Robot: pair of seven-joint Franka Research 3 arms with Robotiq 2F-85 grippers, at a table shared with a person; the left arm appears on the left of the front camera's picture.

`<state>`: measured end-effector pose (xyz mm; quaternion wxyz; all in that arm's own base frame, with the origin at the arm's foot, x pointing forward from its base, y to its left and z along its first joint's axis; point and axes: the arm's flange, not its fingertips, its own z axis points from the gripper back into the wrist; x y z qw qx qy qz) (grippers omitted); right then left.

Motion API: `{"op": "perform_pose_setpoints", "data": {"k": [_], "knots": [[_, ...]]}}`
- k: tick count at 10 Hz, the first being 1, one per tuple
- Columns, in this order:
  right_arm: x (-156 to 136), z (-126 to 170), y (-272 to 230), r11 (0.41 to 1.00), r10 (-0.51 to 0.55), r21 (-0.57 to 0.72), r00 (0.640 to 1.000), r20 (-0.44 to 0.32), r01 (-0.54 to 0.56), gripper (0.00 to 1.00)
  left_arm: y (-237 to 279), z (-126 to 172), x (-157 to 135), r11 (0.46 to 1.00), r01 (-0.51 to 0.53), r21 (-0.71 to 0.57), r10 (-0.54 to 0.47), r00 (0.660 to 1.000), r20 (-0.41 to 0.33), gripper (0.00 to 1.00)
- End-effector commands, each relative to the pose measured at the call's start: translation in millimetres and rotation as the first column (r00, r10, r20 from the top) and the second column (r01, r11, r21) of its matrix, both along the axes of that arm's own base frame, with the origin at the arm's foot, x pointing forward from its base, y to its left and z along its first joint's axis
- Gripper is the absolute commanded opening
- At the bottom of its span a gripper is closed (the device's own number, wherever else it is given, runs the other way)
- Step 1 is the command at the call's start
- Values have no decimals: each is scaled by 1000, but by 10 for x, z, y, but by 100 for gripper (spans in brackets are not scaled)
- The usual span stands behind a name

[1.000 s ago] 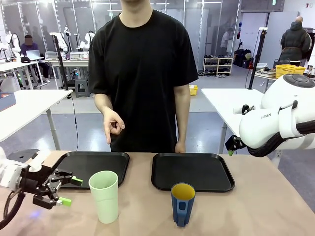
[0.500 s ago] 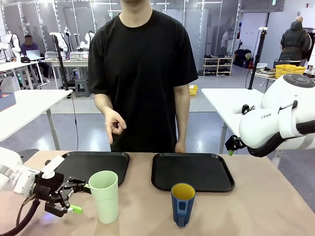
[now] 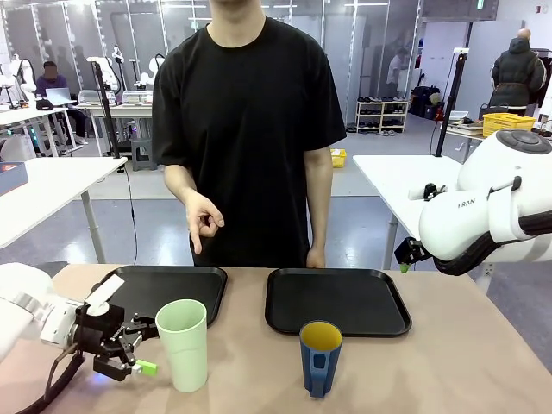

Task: Sort and store the cups by type.
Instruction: Pick up the Reusable plastic cup.

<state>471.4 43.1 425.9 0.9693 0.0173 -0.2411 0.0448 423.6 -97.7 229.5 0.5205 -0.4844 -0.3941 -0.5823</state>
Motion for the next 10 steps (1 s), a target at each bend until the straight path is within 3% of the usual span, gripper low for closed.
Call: {"op": "perform_pose_setpoints", "data": {"k": [1,10], "knots": [[13,-12,-12,1000,6,-12,1000,2,-6,100,-132,-29,56,998,3,-56,-1,999,34,100],[13,-12,-12,1000,6,-12,1000,2,-6,100,-385,-124,-38,991,12,-131,-6,999,52,100]]}}
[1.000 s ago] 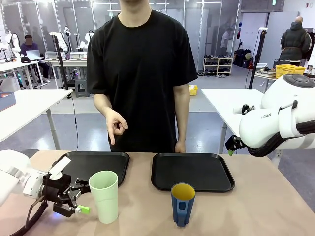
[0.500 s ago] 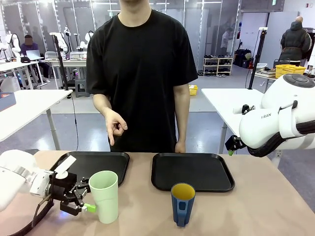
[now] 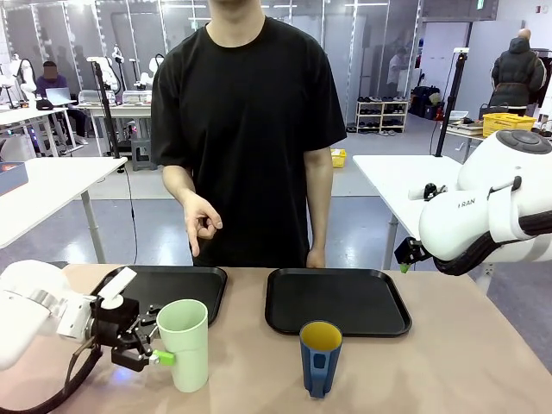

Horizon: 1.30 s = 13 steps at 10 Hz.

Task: Sort and store the cups by type.
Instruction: Pick up the Reusable plastic cup.

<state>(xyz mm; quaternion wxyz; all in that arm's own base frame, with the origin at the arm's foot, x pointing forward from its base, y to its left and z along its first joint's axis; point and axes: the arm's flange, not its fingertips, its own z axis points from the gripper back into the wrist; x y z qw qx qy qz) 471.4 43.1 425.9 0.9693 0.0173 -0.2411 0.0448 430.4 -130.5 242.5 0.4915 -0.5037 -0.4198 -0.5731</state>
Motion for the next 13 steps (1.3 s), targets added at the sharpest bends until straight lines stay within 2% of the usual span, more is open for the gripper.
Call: {"op": "perform_pose_setpoints", "data": {"k": [1,6,9,12,13], "knots": [[13,-12,-12,1000,6,-12,1000,2,-6,100,-112,-291,-78,999,-14,-32,15,999,37,100],[13,-12,-12,1000,6,-12,1000,2,-6,100,-307,-389,-32,999,5,-54,-5,1000,-5,100],[13,-12,-12,1000,6,-12,1000,2,-6,100,-316,-403,-57,997,27,-69,-27,1000,-4,100],[13,-12,-12,1000,6,-12,1000,2,-6,100,-353,-430,-60,997,34,-69,-34,999,1,68],[13,-12,-12,1000,6,-12,1000,2,-6,100,-359,-430,-61,997,36,-69,-35,999,13,60]]}}
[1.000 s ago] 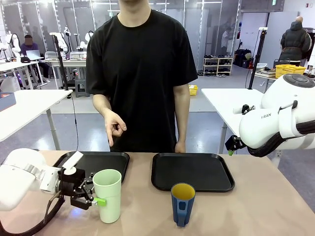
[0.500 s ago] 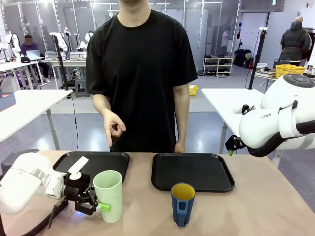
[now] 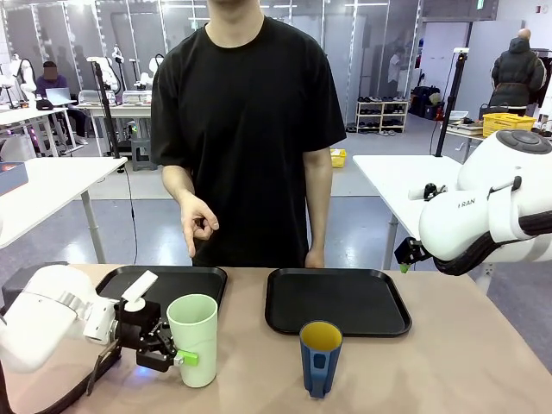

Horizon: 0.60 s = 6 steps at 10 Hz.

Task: Sort and store the cups by type.
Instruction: Pick up the Reusable plastic cup.

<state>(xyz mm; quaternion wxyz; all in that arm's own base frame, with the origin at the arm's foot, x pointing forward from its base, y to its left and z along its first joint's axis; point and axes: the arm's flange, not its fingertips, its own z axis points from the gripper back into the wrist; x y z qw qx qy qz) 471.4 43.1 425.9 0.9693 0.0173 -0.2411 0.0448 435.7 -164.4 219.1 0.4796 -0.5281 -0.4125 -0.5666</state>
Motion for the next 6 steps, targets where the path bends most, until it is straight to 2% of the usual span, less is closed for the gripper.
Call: {"op": "perform_pose_setpoints", "data": {"k": [1,3,6], "knots": [[13,-12,-12,1000,6,-12,1000,2,-6,100,-28,-183,-121,999,-20,-36,21,999,31,55],[13,-12,-12,1000,6,-12,1000,2,-6,100,28,-96,-116,998,-35,-47,37,998,48,55],[13,-12,-12,1000,6,-12,1000,2,-6,100,263,332,-169,996,-69,-61,74,993,87,55]]}}
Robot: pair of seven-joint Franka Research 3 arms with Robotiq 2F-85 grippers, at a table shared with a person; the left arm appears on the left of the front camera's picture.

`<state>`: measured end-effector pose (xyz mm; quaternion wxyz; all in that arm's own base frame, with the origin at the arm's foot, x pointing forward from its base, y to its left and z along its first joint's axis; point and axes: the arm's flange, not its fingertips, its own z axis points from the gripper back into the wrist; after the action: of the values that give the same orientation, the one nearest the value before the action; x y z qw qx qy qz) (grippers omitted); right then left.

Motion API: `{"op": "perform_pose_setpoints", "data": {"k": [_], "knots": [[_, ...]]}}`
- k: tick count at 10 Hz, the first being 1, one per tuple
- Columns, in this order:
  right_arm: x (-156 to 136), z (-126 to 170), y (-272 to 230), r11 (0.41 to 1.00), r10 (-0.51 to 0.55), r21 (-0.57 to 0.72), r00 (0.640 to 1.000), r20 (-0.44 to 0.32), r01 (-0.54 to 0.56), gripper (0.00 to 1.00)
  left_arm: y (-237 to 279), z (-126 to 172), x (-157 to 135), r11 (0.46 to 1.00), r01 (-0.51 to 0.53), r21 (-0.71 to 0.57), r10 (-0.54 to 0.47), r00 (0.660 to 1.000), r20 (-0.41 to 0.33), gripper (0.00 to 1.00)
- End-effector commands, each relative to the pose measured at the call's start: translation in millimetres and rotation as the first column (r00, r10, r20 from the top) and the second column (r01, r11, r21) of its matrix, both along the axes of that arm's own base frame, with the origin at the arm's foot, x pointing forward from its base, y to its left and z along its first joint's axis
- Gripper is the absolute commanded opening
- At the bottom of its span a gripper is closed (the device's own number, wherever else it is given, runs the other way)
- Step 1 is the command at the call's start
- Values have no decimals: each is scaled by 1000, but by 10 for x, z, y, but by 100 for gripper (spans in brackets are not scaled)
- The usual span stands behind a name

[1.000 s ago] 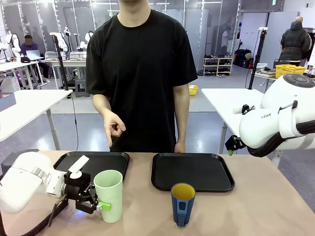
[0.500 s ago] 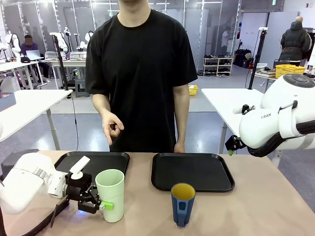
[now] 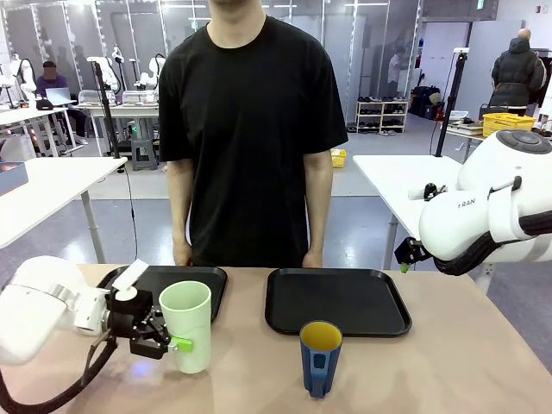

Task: Sort and store the cups by type.
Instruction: Pick up the Reusable plastic cup.

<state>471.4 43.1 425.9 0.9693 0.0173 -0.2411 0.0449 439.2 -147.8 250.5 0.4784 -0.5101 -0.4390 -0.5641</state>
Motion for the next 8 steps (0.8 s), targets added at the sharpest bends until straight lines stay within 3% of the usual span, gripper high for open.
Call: {"op": "perform_pose_setpoints", "data": {"k": [1,5,6,8], "knots": [[13,-11,-12,1000,6,-12,1000,2,-6,100,183,128,-224,998,-32,-59,36,997,63,55],[13,-11,-12,1000,6,-12,1000,2,-6,100,464,334,-256,994,-81,-70,87,991,99,55],[13,-11,-12,1000,6,-12,1000,2,-6,100,356,394,-129,997,-64,-33,66,996,53,55],[13,-11,-12,1000,6,-12,1000,2,-6,100,356,394,-129,997,-64,-33,66,996,53,55]]}}
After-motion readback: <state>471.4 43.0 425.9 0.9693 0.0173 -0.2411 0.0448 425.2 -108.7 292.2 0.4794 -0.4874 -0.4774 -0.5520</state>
